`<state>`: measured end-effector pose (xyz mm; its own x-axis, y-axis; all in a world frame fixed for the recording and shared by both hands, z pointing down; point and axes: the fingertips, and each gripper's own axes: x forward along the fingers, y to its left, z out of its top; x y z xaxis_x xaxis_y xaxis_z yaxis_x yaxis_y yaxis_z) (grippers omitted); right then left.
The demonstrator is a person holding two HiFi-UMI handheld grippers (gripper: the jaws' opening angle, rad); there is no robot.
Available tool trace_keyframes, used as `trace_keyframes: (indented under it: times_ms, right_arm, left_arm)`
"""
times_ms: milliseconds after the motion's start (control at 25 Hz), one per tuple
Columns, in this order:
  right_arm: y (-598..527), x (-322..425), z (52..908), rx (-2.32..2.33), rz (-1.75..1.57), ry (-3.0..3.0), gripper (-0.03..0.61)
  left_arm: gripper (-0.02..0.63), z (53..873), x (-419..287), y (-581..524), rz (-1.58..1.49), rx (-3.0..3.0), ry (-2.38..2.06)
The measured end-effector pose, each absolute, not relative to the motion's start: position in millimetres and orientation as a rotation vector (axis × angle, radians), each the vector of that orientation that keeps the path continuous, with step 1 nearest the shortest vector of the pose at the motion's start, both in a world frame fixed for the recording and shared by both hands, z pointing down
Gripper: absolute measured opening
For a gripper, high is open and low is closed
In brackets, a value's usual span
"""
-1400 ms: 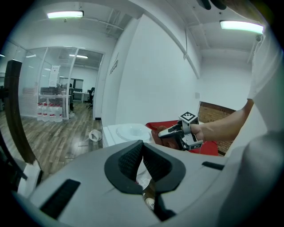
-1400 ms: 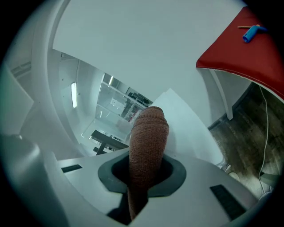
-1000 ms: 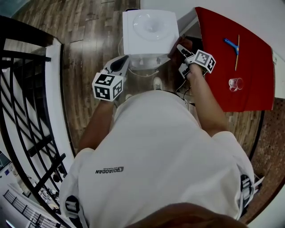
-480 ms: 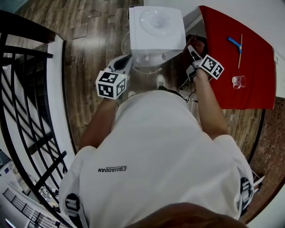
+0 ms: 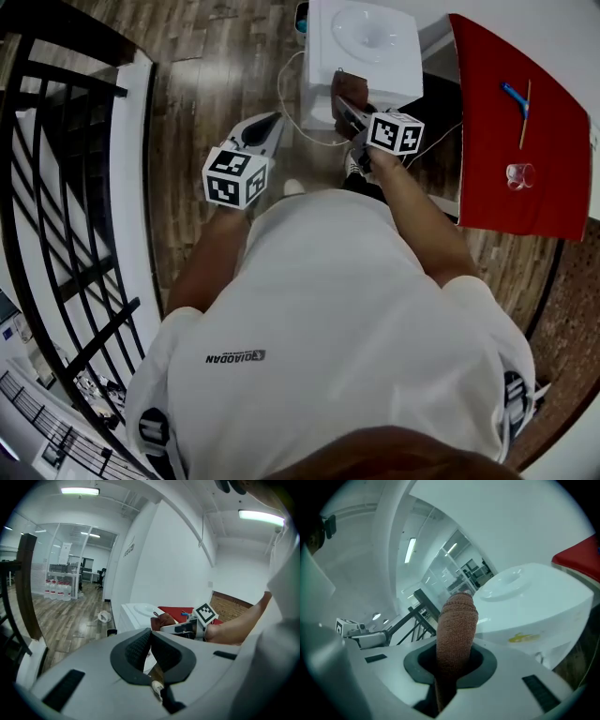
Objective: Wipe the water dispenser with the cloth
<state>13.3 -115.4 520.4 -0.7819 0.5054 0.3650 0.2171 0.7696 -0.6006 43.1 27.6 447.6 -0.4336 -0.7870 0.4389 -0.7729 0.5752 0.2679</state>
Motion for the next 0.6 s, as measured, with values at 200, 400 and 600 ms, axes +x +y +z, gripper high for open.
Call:
trace_keyframes:
  times_ms: [200,400,600]
  right_arm:
    - [-57.1,-0.2,539.5,-0.679,0.542,-2.434,0.051]
    - [-51.0,-4.6,565.6,-0.639,0.387,-2.398,0.051]
    - [-62.8,-6.5,573.6,-0.634,0.325,-2.376,0.051]
  left_arm:
    - [-0.008,441.5,51.5,76.5,0.041,1.155,-2.36]
    - [-0.008,445.4,69.6,103.8,0.096,1.081,-2.366]
    - [-0.008,451.9,73.0,107.2,0.008,1.009,-2.368]
